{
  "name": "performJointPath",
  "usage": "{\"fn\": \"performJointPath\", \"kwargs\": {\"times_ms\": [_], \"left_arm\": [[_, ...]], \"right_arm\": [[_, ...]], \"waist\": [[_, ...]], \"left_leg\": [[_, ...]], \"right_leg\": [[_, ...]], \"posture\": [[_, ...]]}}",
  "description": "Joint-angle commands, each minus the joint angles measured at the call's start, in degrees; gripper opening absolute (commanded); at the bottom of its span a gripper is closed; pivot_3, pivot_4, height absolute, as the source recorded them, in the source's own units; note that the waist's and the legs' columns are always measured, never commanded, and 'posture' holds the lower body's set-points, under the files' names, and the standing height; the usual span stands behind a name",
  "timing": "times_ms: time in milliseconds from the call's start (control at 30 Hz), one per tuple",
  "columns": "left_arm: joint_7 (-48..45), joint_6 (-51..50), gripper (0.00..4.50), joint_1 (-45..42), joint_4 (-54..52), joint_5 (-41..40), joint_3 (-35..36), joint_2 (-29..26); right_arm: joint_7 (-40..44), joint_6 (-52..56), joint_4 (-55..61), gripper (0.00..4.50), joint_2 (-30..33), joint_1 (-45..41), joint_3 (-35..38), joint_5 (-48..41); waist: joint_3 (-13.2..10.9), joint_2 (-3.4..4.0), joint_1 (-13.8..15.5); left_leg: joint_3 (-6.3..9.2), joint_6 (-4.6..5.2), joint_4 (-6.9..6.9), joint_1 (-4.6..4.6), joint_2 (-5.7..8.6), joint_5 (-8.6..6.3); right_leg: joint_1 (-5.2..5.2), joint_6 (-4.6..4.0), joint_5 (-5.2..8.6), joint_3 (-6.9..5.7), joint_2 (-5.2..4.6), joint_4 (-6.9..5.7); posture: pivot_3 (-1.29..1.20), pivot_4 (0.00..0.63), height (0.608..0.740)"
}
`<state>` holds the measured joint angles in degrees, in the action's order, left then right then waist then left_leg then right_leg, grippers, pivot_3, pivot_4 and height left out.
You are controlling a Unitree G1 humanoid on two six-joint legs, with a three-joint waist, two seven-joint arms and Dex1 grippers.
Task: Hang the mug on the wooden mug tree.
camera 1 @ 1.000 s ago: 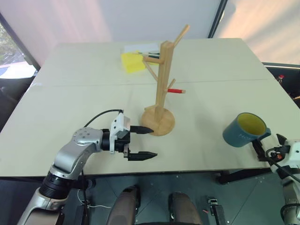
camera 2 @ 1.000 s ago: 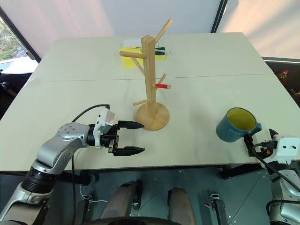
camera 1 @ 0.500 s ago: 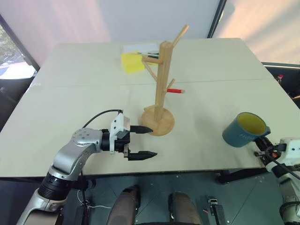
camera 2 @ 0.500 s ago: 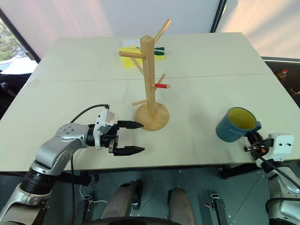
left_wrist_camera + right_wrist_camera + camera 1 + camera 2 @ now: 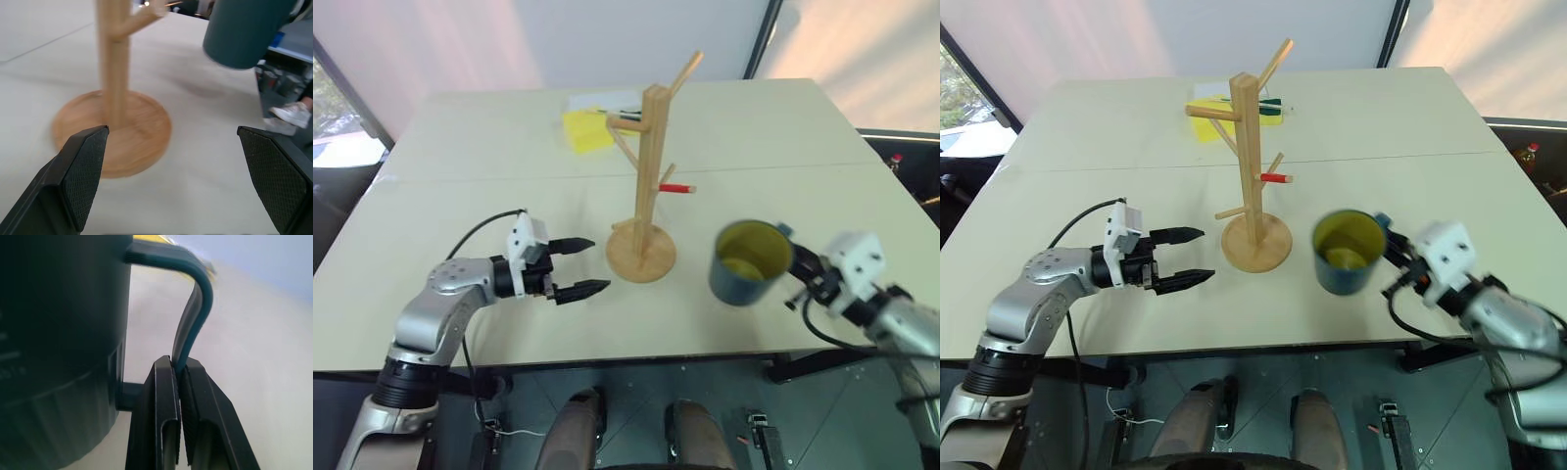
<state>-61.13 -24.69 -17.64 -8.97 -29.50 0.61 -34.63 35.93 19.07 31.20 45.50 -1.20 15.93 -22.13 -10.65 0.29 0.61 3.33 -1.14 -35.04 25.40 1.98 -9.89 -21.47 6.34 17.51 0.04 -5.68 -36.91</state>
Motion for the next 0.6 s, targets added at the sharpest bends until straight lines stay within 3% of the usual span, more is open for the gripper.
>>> {"fn": "performJointPath", "kwargs": {"times_ms": [33,233,600], "left_arm": [[0.2,1.1,4.5,-0.7,-0.8,-1.3,3.1,-0.8],[2.3,-1.2,4.5,-0.7,-3.2,-4.8,5.9,-0.3],[5.8,-2.1,4.5,2.1,-7.5,-6.5,7.3,-0.3]], "right_arm": [[1.1,5.2,4.8,0.03,4.5,-7.2,-1.7,-0.9],[1.5,9.0,3.9,0.03,6.4,-18.1,-8.4,2.0],[5.6,8.1,-0.4,0.03,5.4,-25.4,-14.4,5.0]], "waist": [[0.0,-0.1,0.2],[0.0,-0.16,0.1],[0.0,-0.16,-0.1]], "left_leg": [[0.02,0.0,0.02,0.01,0.0,0.0],[0.1,0.17,0.16,0.28,0.06,-0.1],[0.06,0.25,0.06,0.35,0.08,-0.15]], "right_leg": [[0.0,0.0,0.0,-0.01,-0.01,0.05],[0.01,0.01,-0.02,-0.11,-0.12,0.55],[-0.05,0.11,-0.08,-0.15,0.01,0.5]], "posture": [[0.0,0.15,0.74],[0.0,0.15,0.74],[0.0,0.15,0.74]]}}
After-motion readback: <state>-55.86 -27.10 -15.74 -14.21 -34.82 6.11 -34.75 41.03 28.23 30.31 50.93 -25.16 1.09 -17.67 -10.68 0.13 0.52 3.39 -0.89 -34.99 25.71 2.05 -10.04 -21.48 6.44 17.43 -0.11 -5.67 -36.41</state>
